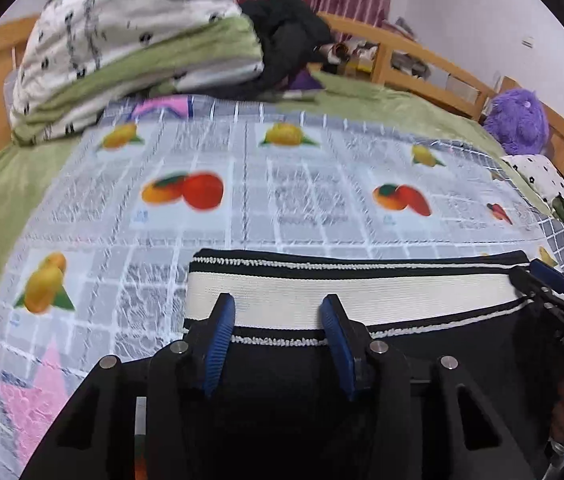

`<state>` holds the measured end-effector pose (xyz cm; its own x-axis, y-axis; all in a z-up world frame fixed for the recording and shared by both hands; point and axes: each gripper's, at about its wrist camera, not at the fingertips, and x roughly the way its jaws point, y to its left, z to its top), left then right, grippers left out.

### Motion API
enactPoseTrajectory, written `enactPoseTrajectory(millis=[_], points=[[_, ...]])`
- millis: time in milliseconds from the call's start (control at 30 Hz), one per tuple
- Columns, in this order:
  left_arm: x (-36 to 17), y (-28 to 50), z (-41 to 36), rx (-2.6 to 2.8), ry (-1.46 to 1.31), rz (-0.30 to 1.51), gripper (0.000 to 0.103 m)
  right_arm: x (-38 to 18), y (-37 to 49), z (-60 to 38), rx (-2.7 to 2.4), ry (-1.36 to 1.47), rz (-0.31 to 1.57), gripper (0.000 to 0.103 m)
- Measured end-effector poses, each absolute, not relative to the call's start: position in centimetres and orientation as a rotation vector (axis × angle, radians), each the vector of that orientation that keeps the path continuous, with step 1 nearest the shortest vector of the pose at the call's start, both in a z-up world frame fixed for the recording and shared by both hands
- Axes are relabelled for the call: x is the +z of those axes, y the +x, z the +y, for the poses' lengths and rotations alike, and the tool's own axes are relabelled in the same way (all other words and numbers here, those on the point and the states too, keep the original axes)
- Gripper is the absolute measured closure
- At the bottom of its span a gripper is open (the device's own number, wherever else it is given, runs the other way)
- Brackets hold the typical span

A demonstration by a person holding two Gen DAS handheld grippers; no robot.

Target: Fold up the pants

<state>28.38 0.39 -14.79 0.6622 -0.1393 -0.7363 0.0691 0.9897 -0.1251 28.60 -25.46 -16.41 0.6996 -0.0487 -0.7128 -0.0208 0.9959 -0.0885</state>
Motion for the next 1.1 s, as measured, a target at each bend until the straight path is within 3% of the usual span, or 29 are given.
enactPoseTrajectory(millis=[400, 500, 667, 833, 1100], points=[[-14.6, 28.7, 1.5, -0.090, -0.113, 0.824, 0.064, -16.8, 30.2, -27.1, 0.013, -0.002, 0.836, 0.058], [-14.5, 28.5, 2.6, -0.070, -0.096, 0.837, 0.064, -16.0, 29.8, -28.1, -0.011, -0.003, 0.832, 0.051], [-15.8, 28.3, 4.3, -0.109, -0.171, 0.920, 0.065, -16.3, 29.4, -29.9, 0.067, 0.087, 0.885, 0.051], [-16.0, 24.8, 4.1, -0.163, -0.092, 0.959, 0.065, -15.9, 26.8, -31.0, 0.111, 0.103, 0.910, 0.051], [-17.0, 17.0, 5.6, -0.206, -0.198, 1.017, 0.065, -16.1, 19.5, -32.9, 0.145, 0.076, 0.951, 0.051]])
